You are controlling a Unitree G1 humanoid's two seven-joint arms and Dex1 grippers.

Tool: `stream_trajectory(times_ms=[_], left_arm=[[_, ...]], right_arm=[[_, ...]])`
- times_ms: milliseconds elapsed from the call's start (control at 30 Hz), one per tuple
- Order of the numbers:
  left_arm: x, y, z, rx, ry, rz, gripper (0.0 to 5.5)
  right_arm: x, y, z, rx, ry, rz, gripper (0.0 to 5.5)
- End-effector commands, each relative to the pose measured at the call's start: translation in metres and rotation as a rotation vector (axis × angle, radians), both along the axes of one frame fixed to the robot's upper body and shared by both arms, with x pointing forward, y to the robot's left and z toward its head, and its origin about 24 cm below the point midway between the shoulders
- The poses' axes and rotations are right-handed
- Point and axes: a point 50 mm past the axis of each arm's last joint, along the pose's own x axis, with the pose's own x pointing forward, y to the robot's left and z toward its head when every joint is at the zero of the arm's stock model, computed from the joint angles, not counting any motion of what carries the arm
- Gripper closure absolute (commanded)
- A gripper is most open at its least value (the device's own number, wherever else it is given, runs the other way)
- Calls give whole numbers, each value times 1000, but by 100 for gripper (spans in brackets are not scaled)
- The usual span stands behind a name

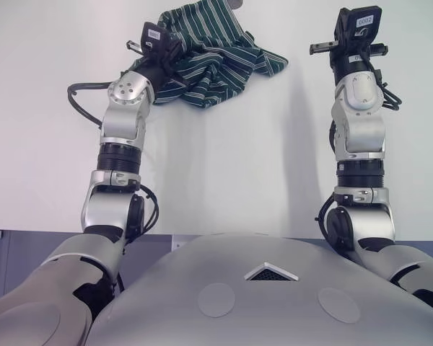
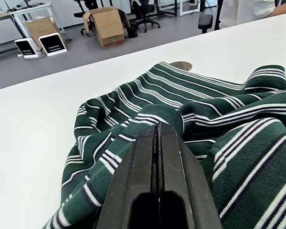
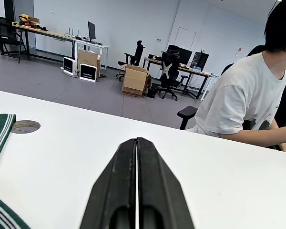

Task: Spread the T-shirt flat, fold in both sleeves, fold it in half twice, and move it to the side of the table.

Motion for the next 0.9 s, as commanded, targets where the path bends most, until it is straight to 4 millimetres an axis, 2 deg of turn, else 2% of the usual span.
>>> stream_trajectory(times_ms=[33, 233, 500, 900], left_arm=[[-4, -3, -5, 2, 8, -5, 548], [-8, -10, -14, -7, 31, -9, 548], [-7, -7, -13, -3, 29, -6, 548], [-9, -14, -26, 11, 98, -22, 548]], right_arm=[[6, 2, 5, -14, 1, 33, 550], [8, 6, 5, -30, 8, 76, 550], [6, 8, 0, -29, 17, 79, 550], [8, 12, 0, -21, 23, 83, 550]])
